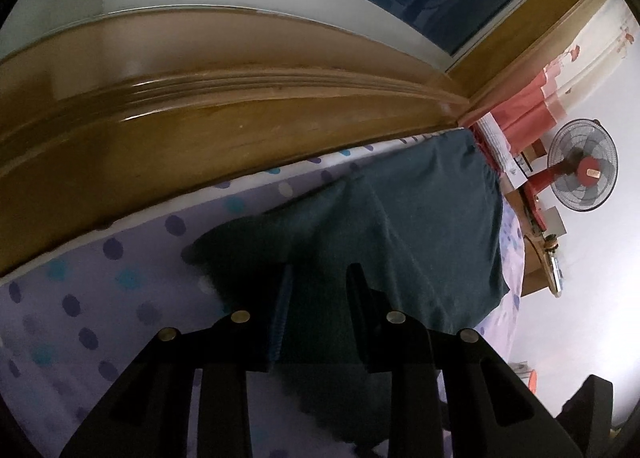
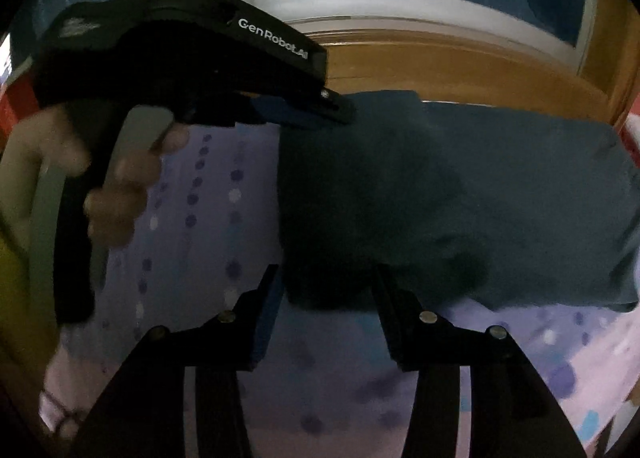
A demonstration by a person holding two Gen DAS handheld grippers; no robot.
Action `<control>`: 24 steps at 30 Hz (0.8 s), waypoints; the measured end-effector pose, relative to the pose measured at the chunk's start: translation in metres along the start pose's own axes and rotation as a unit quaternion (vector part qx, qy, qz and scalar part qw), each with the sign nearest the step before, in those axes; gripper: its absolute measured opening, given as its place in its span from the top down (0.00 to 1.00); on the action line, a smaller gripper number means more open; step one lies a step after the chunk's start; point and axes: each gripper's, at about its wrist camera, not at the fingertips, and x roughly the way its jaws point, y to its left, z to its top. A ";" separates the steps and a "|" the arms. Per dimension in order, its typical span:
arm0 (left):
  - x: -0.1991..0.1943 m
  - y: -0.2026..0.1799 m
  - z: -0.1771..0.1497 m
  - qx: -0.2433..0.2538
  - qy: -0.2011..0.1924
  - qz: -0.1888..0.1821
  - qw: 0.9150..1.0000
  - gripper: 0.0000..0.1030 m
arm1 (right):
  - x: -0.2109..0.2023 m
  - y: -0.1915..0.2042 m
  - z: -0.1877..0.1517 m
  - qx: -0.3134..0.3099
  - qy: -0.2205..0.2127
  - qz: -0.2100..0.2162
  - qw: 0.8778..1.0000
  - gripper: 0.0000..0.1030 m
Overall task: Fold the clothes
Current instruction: 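Open both grippers and release the rolled garment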
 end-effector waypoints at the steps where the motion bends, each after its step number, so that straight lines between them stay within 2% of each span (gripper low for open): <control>1: 0.001 -0.001 0.000 0.002 0.001 0.000 1.000 0.73 | 0.007 -0.001 0.002 0.007 0.002 0.000 1.000 0.55; 2: 0.002 -0.001 0.001 0.004 0.001 0.001 1.000 0.73 | 0.013 0.000 0.004 0.017 0.010 -0.001 1.000 0.55; 4: 0.003 -0.002 0.002 0.007 0.001 0.003 1.000 0.73 | 0.019 0.002 0.007 0.032 0.015 -0.003 0.999 0.63; 6: 0.003 -0.002 0.002 0.005 0.001 0.003 1.000 0.73 | 0.017 0.002 0.008 0.033 0.011 0.000 0.999 0.87; 8: 0.005 -0.001 0.003 0.004 0.001 0.007 1.000 0.73 | 0.005 0.001 0.005 0.024 0.016 0.008 1.000 0.97; 12: 0.009 -0.004 0.003 0.012 0.001 0.020 1.000 0.73 | -0.013 0.013 -0.009 -0.025 0.018 -0.004 1.000 0.97; 14: 0.010 -0.003 0.003 0.015 0.001 0.022 1.000 0.73 | -0.016 0.009 -0.015 -0.021 0.028 -0.002 0.999 0.99; 17: 0.003 0.001 0.001 0.006 -0.005 0.010 1.000 0.73 | -0.022 -0.005 -0.031 -0.012 0.040 0.005 0.999 1.00; 20: -0.004 0.006 -0.001 -0.005 -0.011 -0.004 1.000 0.73 | -0.033 -0.006 -0.038 -0.020 0.040 0.042 0.998 0.99; 22: -0.011 0.011 -0.004 -0.016 -0.017 -0.017 1.000 0.73 | -0.046 -0.001 -0.038 -0.043 0.013 0.034 0.998 0.99; 23: -0.016 0.016 -0.007 -0.026 -0.022 -0.027 0.999 0.72 | -0.053 0.004 -0.037 -0.062 -0.003 0.024 0.998 0.95; 24: -0.020 0.021 -0.011 -0.040 -0.026 -0.037 0.998 0.71 | -0.053 0.011 -0.036 -0.087 -0.016 0.007 0.996 0.82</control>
